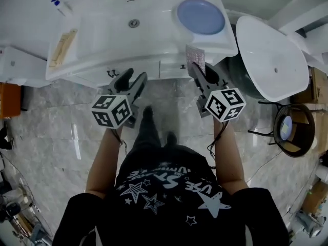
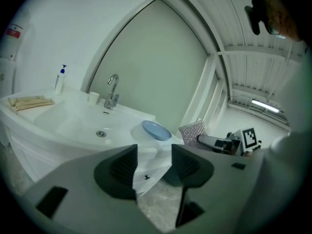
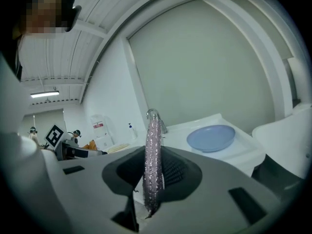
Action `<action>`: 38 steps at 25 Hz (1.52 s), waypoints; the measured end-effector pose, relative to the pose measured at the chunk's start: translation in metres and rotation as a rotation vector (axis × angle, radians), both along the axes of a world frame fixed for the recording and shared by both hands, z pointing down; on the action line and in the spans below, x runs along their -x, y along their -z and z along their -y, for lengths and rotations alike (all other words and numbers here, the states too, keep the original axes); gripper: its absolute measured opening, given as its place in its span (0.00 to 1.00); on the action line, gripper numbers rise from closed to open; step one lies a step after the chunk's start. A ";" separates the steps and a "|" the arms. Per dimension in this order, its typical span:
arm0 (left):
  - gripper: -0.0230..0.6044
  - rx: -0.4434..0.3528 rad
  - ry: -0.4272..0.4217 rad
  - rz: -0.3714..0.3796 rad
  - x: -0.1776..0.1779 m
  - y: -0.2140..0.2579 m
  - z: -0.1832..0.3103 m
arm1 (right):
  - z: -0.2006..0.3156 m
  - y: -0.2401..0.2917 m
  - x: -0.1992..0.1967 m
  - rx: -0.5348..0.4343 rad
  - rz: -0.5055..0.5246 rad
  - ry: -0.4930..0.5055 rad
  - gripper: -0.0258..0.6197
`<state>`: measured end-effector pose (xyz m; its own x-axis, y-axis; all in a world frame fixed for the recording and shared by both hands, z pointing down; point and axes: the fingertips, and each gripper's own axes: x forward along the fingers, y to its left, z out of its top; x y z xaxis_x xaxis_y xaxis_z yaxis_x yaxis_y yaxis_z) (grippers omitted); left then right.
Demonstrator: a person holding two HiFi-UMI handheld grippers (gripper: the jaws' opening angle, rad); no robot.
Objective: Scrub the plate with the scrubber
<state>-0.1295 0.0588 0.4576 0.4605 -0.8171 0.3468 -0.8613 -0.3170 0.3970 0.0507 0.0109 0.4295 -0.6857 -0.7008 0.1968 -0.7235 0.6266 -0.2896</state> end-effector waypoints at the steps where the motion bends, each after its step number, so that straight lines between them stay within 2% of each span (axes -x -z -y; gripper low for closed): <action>1: 0.40 -0.002 0.002 -0.006 -0.007 0.003 -0.010 | -0.010 0.004 -0.006 -0.010 0.005 0.008 0.16; 7: 0.38 -0.026 0.058 -0.010 -0.040 0.014 -0.075 | -0.050 0.021 -0.031 -0.071 0.021 0.087 0.16; 13: 0.37 -0.016 0.090 0.024 -0.049 0.019 -0.113 | -0.071 0.042 -0.032 -0.105 0.094 0.120 0.16; 16: 0.37 -0.016 0.072 0.033 -0.059 0.017 -0.114 | -0.086 0.035 -0.029 -0.088 0.118 0.149 0.16; 22: 0.37 -0.007 -0.004 -0.001 -0.088 0.001 -0.119 | -0.108 0.001 -0.030 -0.028 0.063 0.149 0.16; 27: 0.36 -0.019 0.006 -0.021 -0.074 0.002 -0.146 | -0.132 -0.001 -0.014 -0.013 0.026 0.143 0.16; 38: 0.10 -0.041 0.054 0.002 -0.018 0.016 -0.231 | -0.213 0.015 0.021 -0.033 -0.023 0.124 0.16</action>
<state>-0.1116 0.2899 0.4420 0.4145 -0.8544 0.3134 -0.8784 -0.2855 0.3833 0.0293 0.2241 0.4146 -0.7633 -0.6169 0.1918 -0.6458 0.7209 -0.2513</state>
